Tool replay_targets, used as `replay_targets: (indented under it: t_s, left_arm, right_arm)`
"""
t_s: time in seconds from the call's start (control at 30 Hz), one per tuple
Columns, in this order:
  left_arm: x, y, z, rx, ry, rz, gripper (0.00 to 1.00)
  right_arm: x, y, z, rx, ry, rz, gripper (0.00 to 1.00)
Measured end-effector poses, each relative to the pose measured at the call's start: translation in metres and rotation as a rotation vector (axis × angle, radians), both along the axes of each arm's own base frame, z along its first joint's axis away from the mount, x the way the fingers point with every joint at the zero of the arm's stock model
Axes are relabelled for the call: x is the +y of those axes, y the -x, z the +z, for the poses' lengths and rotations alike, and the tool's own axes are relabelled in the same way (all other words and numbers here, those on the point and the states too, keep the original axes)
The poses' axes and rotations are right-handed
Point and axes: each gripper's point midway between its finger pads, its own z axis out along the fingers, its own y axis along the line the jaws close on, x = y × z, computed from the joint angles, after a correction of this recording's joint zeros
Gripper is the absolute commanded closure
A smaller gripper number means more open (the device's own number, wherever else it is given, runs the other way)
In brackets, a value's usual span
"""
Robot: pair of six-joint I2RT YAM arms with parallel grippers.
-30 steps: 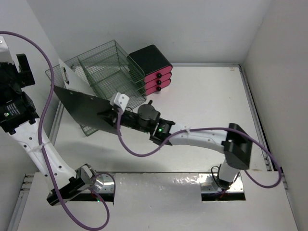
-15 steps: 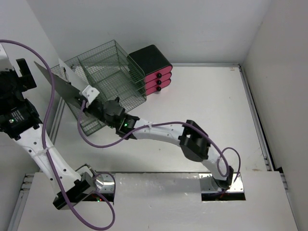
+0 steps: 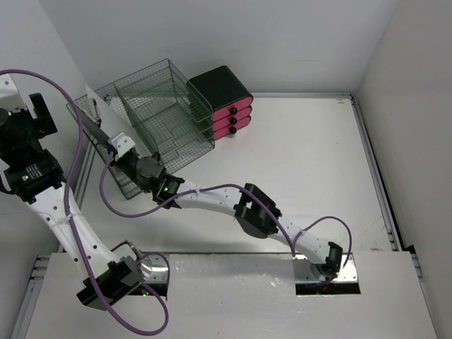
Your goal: Organize the desk
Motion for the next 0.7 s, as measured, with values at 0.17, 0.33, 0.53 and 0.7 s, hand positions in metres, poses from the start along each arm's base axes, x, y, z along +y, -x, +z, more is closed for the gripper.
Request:
replay_targets:
  t_s: [0.17,0.33,0.53,0.7]
  left_arm:
    - [-0.001,-0.001,0.002,-0.016,-0.009,-0.008,0.02]
    - [-0.003,-0.004,-0.01,-0.011,0.0,-0.026,0.02]
    - [-0.008,-0.015,-0.029,0.018,0.034,-0.088,0.02]
    - [-0.011,-0.018,-0.029,0.019,0.026,-0.114,0.02]
  right_arm:
    - [0.004,-0.004,0.007,-0.018,-0.104,-0.009,1.0]
    - [0.007,-0.008,0.005,-0.03,-0.175,0.028,1.0]
    - [0.01,-0.019,-0.015,-0.045,-0.19,0.042,1.0]
    - [0.015,-0.032,-0.06,-0.071,-0.094,0.051,1.0]
